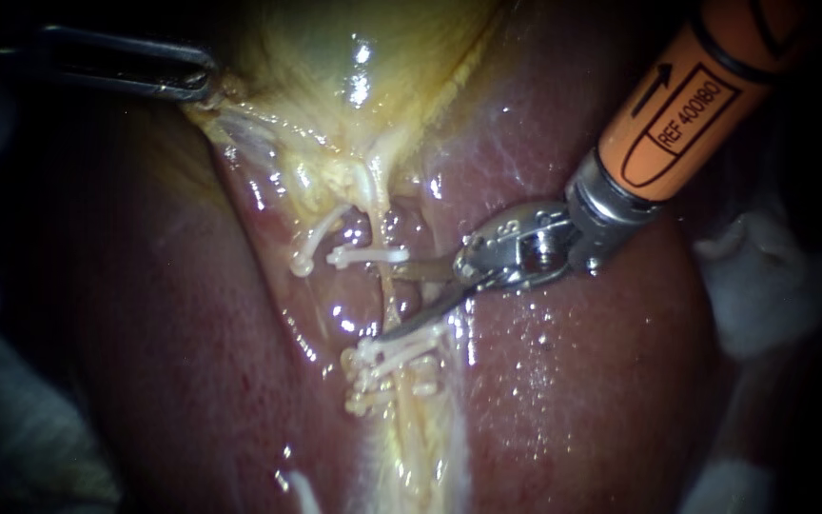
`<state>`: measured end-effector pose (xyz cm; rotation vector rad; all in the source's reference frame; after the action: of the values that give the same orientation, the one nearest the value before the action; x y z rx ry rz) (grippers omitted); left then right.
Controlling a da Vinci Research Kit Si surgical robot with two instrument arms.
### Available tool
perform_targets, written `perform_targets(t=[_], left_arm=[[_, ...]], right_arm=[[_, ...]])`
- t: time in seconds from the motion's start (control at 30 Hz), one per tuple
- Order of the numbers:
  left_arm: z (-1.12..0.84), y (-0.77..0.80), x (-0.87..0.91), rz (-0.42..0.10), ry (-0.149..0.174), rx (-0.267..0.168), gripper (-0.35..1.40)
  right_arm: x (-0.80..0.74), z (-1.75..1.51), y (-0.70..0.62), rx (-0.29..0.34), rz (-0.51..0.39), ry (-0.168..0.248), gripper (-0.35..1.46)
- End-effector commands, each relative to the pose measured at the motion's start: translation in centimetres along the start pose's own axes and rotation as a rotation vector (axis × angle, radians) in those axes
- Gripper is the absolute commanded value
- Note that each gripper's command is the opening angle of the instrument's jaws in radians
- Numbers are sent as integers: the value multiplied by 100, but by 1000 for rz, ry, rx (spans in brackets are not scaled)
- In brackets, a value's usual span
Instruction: Go to the cutting position right tube
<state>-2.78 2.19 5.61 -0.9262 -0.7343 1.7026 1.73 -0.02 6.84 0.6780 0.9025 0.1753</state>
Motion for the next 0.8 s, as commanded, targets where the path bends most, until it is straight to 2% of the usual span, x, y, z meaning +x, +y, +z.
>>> perform_targets(t=[0.03, 0.2, 0.33, 0.43, 0.57, 0.8], left_arm=[[0, 0, 0, 0, 1, 1, -35], [0, 0, 0, 0, 1, 1, -35], [0, 0, 0, 0, 1, 1, -35], [0, 0, 0, 0, 1, 1, -35], [0, 0, 0, 0, 1, 1, -35], [0, 0, 0, 0, 1, 1, -35]], right_arm=[[0, 0, -1, 16, 9, 7, 138], [1, 1, -3, 99, 45, 48, 138], [5, 11, 0, 138, 76, 79, 137], [8, 19, 2, 151, 94, 107, 137], [17, 34, 7, 170, 143, 175, 138], [23, 45, 11, 192, 186, 243, 138]])
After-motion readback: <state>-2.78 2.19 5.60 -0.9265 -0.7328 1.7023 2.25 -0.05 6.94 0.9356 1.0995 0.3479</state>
